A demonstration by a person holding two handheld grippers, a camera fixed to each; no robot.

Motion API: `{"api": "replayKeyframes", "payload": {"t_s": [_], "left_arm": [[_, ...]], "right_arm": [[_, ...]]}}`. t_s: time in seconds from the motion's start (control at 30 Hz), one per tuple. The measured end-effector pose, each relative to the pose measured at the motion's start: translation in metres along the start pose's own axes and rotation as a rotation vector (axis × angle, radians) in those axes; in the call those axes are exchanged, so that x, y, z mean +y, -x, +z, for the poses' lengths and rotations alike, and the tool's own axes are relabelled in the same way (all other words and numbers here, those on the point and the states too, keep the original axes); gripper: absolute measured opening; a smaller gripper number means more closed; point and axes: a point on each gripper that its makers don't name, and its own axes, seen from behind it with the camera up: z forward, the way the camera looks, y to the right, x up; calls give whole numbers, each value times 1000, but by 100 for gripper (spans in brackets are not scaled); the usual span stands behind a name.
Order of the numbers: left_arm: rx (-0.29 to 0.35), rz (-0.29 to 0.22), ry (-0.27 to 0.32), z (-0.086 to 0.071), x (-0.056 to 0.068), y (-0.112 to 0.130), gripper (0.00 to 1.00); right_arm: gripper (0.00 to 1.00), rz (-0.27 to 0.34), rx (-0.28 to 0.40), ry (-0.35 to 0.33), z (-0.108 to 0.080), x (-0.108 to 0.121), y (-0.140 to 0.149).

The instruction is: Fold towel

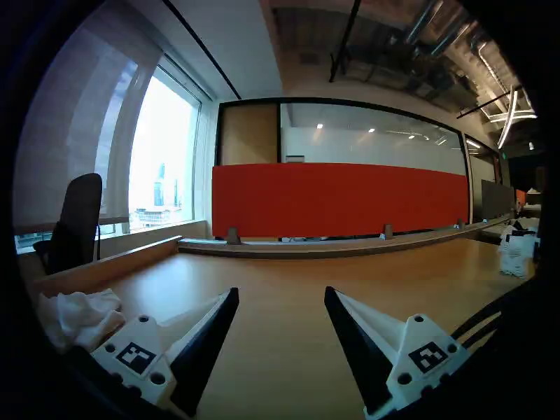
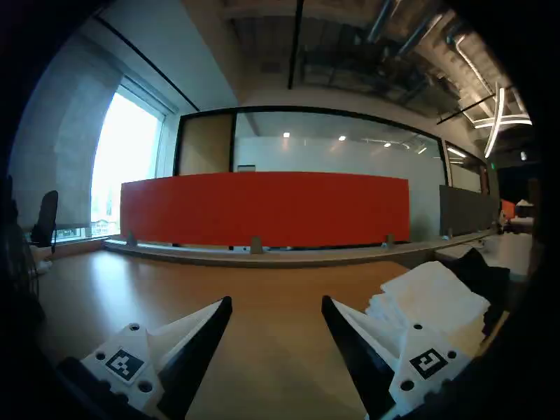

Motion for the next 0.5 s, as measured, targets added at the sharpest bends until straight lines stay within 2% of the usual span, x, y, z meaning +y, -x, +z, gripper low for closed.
{"api": "replayKeyframes", "payload": {"t_s": [0.5], "left_arm": [[-1,-1,0,-1,-1,-2,91]], "right_arm": [[99,0,0,0,1,0,0]]}}
